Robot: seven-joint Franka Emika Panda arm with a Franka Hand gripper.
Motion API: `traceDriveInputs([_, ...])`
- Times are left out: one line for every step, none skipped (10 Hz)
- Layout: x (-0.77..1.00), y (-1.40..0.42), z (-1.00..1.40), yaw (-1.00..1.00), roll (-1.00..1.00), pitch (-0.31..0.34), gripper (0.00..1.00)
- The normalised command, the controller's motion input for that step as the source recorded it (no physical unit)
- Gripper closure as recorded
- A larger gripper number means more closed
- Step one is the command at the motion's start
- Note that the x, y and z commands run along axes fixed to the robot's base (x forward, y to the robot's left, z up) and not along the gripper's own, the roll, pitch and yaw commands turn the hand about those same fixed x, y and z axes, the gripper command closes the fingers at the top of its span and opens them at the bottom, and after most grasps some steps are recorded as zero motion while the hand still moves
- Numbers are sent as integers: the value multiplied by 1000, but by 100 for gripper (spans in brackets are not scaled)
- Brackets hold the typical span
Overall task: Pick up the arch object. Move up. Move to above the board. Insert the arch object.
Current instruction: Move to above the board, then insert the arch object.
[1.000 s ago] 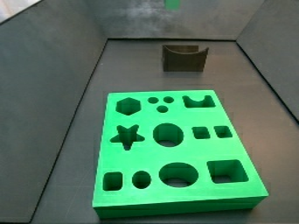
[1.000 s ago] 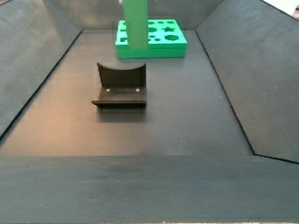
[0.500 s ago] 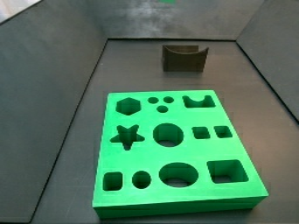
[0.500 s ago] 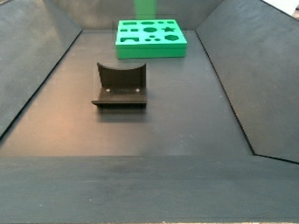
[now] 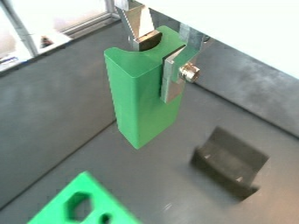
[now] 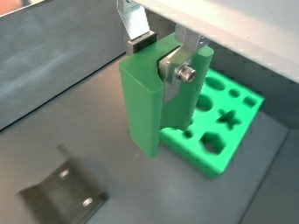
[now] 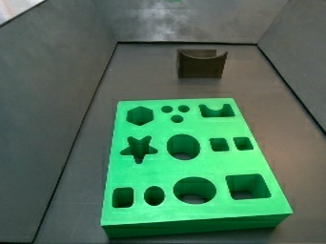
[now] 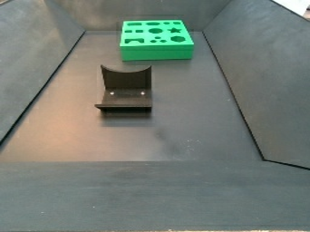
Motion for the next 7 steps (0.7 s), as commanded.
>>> traceDriveInputs([-343,-1000,282,2,-2,-3,100])
traceDriveInputs([-345,-1000,285,2,-4,0,100])
traceDriveInputs([-347,-1000,290,3,-3,7,100])
traceDriveInputs([-183,-544,178,5,-2,13,100])
traceDriveInputs([-109,-344,127,7,-1,21,100])
traceDriveInputs([311,6,-40,-734,-14,0,100])
traceDriveInputs([71,0,-89,-1000,0,0,100])
